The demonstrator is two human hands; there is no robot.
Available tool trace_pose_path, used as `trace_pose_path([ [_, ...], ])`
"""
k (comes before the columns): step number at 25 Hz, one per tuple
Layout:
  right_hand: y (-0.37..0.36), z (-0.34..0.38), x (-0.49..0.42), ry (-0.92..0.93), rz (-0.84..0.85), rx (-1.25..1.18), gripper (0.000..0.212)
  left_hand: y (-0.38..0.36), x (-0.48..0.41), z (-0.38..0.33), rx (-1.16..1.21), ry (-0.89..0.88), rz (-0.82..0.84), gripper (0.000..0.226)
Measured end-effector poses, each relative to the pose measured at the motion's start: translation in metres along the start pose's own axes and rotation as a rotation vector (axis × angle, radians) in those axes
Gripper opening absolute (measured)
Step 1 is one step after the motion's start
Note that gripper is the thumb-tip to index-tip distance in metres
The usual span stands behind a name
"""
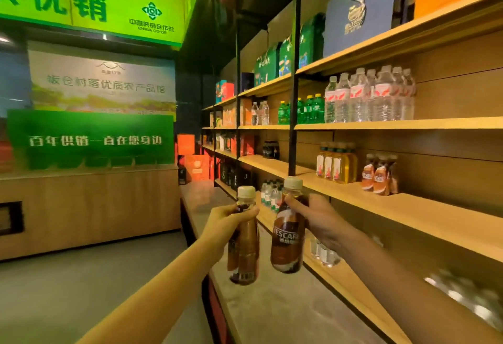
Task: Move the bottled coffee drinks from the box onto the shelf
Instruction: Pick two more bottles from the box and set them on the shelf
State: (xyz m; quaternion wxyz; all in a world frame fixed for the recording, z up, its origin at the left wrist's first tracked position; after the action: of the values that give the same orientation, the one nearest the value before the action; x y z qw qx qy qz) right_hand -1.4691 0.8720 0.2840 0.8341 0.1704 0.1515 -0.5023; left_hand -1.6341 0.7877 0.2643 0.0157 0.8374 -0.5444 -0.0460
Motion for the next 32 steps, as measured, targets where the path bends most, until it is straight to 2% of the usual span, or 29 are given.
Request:
trace_pose_path([
  [4, 0.047, -0.05, -0.084, -0.018, -0.093, 0.082, 0.026, -0.046, -0.112, 0.009, 0.003, -0.038, 0.104, 0.026],
  [9, 0.108, -0.088, -0.188, -0.008, -0.175, 0.144, 0.016, -0.101, -0.245, -0.003, 0.005, -0.063, 0.203, 0.024],
  [14, 0.172, -0.138, -0.245, -0.069, -0.314, 0.204, 0.033, -0.172, -0.348, 0.0, 0.036, -0.055, 0.365, 0.03],
  [17, 0.208, -0.157, -0.261, -0.077, -0.413, 0.259, 0.034, -0.225, -0.397, -0.001, 0.072, -0.045, 0.509, 0.036],
  [20, 0.24, -0.173, -0.273, -0.095, -0.533, 0.319, 0.022, -0.281, -0.442, -0.006, 0.098, -0.08, 0.661, 0.016],
  [22, 0.261, -0.181, -0.283, -0.11, -0.642, 0.354, 0.017, -0.314, -0.469, -0.011, 0.102, -0.099, 0.758, 0.01],
  [25, 0.283, -0.189, -0.299, -0.126, -0.768, 0.381, 0.015, -0.355, -0.505, -0.011, 0.085, -0.073, 0.881, 0.018],
  [28, 0.301, -0.194, -0.316, -0.141, -0.843, 0.423, 0.018, -0.384, -0.529, -0.008, 0.11, -0.041, 0.927, 0.023],
  [32, 0.329, -0.203, -0.331, -0.177, -0.891, 0.474, 0.023, -0.416, -0.545, -0.007, 0.141, -0.035, 0.944, 0.015],
])
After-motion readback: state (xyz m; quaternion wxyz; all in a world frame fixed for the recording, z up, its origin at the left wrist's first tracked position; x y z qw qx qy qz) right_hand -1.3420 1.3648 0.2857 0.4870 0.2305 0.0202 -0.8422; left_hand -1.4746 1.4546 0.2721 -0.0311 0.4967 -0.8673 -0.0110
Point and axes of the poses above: each hand's wrist, its own x-axis away from the middle knuckle, its own y-axis out of the back of the hand, z = x × y, the point moved 4 cm from there along -x, towards the middle knuckle, and after that the axes turned 9 degrees about y, right-handed, at the moved point
